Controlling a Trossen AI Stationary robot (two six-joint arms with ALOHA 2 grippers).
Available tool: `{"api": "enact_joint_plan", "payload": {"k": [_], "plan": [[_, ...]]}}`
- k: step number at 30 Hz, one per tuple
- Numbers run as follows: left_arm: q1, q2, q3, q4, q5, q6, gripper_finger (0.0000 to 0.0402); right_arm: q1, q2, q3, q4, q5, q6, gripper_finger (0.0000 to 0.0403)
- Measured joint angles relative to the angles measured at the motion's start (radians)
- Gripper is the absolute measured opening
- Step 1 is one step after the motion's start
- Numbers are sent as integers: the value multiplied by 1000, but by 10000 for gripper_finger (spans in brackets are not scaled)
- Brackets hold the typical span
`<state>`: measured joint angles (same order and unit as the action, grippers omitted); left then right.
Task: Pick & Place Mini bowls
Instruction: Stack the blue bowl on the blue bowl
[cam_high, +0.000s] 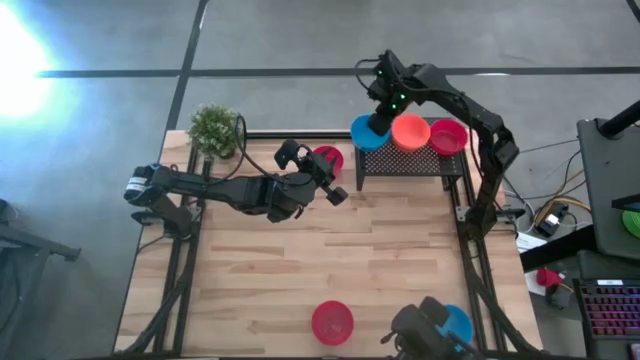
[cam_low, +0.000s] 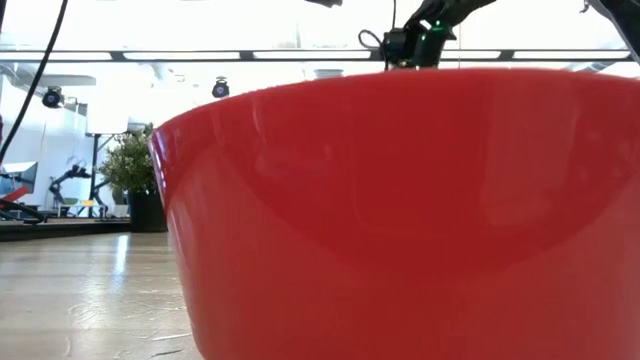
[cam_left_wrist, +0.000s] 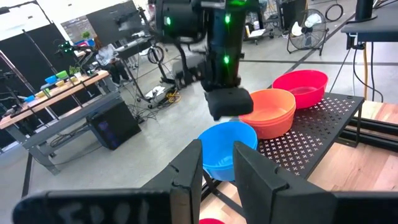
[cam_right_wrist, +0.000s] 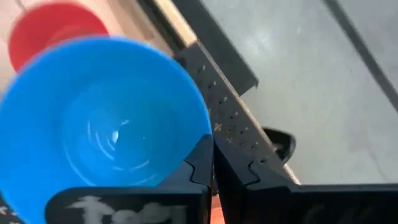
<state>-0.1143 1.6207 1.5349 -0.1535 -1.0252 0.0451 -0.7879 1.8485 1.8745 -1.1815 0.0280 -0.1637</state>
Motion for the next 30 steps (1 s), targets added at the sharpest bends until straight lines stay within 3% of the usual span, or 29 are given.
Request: {"api": "enact_joint_plan", "payload": {"k": [11,18,30], "plan": [[0,0,0,-12,-1,-4,84,33,-134,64,6,-9,32,8],[3,0,0,-12,-3,-45,84,64,-166,-20,10,-141,31,8],[6,-1,0,-12,-3,-58,84,74,-150,-236,74,-142,25,8]]}}
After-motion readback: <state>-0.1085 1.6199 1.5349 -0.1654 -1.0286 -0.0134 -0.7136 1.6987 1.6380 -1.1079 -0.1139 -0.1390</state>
